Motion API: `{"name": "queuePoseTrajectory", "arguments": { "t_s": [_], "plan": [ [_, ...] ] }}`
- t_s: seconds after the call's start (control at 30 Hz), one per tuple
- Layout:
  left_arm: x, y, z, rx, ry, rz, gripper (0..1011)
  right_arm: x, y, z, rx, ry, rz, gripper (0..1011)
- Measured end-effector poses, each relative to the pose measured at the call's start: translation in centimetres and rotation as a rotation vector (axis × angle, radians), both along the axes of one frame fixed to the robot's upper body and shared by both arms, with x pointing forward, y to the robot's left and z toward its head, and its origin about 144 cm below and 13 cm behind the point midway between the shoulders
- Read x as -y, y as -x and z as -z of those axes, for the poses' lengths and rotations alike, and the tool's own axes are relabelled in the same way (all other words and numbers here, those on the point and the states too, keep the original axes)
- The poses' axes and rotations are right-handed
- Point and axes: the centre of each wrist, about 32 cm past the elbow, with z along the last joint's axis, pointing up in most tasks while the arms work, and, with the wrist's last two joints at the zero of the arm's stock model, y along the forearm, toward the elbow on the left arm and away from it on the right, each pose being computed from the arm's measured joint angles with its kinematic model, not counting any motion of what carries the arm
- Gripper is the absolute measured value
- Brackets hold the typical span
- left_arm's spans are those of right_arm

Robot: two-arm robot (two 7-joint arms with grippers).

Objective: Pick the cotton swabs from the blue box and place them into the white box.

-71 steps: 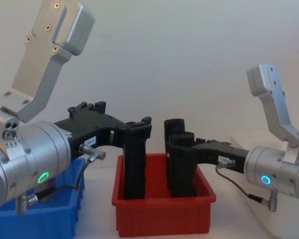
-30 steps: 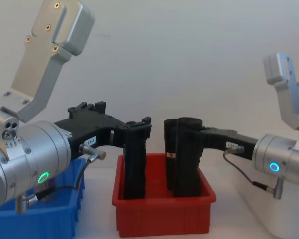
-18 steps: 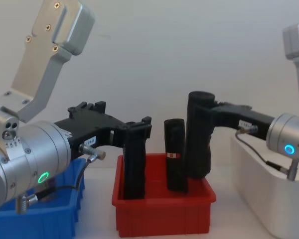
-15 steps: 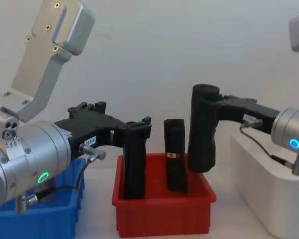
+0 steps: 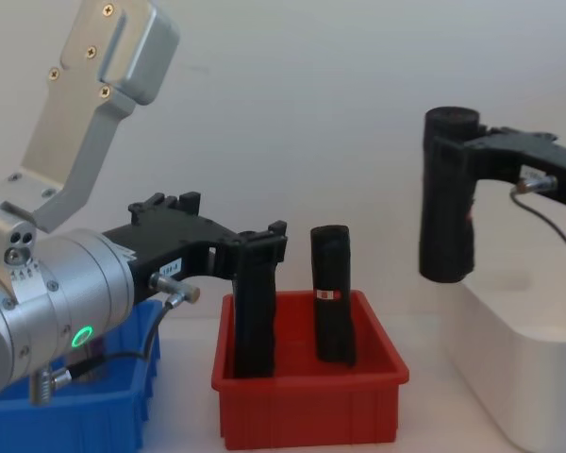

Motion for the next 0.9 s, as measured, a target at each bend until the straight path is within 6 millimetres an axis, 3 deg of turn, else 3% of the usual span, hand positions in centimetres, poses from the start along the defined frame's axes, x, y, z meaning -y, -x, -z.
{"name": "queuePoseTrajectory", "arguments": {
  "t_s": [0.43, 0.9],
  "plan": [
    [0.0, 0.0, 0.0, 0.000, 0.000, 0.000, 1004, 2.5, 2.7, -1.9, 0.008, 0.027, 0.203, 517],
    [0.0, 0.0, 0.0, 0.000, 0.000, 0.000, 1004, 5.7, 4.7, -2.1, -0.019, 0.032, 0.363, 517]
  ]
}}
